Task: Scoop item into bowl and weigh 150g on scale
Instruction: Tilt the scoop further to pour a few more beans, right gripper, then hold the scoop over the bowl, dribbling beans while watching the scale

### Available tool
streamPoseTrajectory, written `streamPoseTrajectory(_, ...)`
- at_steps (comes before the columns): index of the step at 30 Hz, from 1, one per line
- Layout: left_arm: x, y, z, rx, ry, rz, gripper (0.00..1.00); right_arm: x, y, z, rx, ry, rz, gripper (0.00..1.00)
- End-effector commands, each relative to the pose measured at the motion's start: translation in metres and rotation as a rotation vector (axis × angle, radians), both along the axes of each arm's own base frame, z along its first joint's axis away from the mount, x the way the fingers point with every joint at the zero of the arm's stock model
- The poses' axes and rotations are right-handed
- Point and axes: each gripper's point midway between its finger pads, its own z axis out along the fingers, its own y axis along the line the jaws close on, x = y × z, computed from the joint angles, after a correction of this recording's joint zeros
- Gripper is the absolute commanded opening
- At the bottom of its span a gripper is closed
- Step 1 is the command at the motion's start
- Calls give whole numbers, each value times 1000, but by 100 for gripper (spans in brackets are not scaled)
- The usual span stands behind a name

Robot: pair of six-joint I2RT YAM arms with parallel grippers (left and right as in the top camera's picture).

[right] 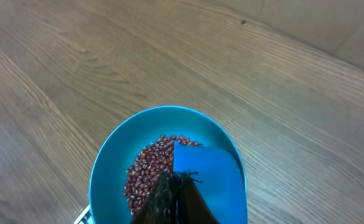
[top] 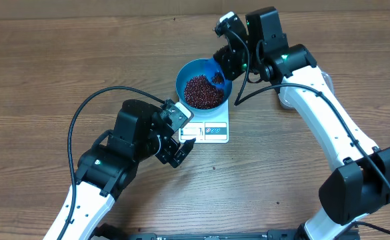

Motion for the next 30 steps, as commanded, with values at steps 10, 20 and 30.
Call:
streamPoseTrajectory(10,-2,0,1,-8,-5,-12,99,2,6,18,30,-36,15,4)
streamPoseTrajectory(20,-3,0,1,-7,-3,-12,100,0,5,15,25,-21,15,4)
streamPoseTrajectory(30,-3,0,1,-7,-3,-12,99,1,5,16,27,-26,14,4)
